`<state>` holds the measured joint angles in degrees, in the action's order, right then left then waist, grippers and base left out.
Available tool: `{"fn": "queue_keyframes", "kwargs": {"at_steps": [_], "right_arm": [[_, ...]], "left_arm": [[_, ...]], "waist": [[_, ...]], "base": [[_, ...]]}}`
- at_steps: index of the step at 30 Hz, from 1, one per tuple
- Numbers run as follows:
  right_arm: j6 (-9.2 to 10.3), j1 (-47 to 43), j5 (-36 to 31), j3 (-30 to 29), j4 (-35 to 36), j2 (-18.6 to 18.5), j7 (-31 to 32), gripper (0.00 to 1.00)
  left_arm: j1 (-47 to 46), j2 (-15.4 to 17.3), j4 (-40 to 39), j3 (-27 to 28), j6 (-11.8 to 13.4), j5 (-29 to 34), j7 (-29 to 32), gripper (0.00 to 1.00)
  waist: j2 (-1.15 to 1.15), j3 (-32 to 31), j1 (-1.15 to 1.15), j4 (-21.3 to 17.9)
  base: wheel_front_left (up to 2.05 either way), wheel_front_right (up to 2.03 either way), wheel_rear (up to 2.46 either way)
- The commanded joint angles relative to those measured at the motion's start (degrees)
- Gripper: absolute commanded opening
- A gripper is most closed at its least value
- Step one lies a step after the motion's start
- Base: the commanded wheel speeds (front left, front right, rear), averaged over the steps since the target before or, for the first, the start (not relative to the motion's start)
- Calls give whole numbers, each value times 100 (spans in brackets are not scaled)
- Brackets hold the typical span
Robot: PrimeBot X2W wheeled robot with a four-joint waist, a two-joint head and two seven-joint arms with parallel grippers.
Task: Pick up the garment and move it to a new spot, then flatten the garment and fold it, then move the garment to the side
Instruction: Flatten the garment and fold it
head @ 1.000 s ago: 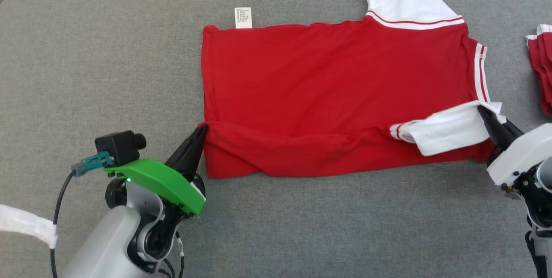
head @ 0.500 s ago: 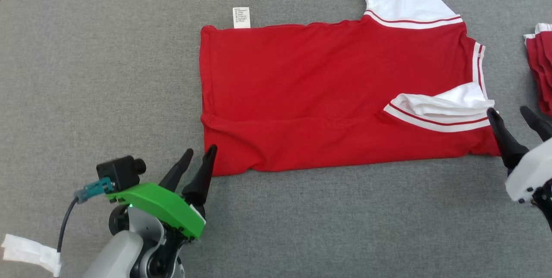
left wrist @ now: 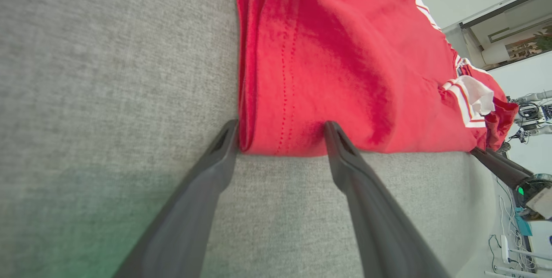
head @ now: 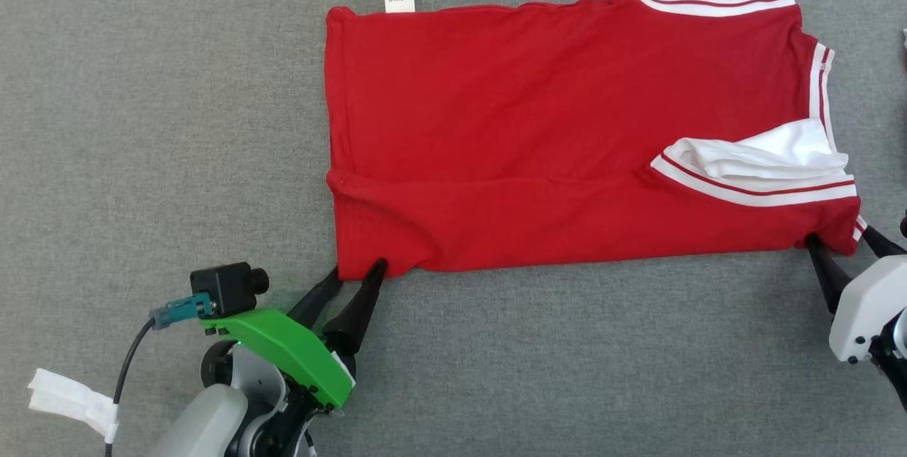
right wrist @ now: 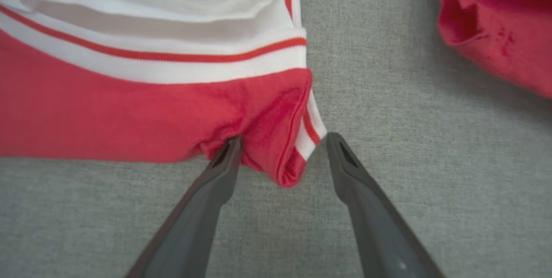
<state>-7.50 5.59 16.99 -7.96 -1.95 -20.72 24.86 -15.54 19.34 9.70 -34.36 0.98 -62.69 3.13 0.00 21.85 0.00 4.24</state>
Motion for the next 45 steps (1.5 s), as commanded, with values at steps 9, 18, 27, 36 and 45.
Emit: {"fn": "queue_keyframes", "kwargs": {"at_steps": [9, 18, 27, 36, 45], "right_arm": [[2, 318, 294, 154, -503, 78, -55, 43], [6, 184, 1285, 447, -631, -471, 47, 0], [6, -996, 2368, 484, 208, -1065, 988, 0], [5, -1375, 2183, -28, 823, -1275, 1065, 100], [4, 165, 1921, -442, 1906, -1723, 1318, 100]], "left_arm": [[-92, -82, 404, -151, -295, -162, 210, 0], [50, 336, 297, 16, -459, -331, 331, 0], [1076, 925, -978, -82, -268, -641, 714, 0], [1360, 1082, -1398, 12, 1, -484, 495, 100], [-76, 1265, -1489, 484, 227, 143, 395, 100]], "waist": [[0, -50, 0, 59], [0, -408, 0, 52], [0, -568, 0, 48], [0, -389, 0, 94], [0, 685, 0, 218]], "base": [[0, 0, 0], [0, 0, 0], [0, 0, 0], [0, 0, 0], [0, 0, 0]]}}
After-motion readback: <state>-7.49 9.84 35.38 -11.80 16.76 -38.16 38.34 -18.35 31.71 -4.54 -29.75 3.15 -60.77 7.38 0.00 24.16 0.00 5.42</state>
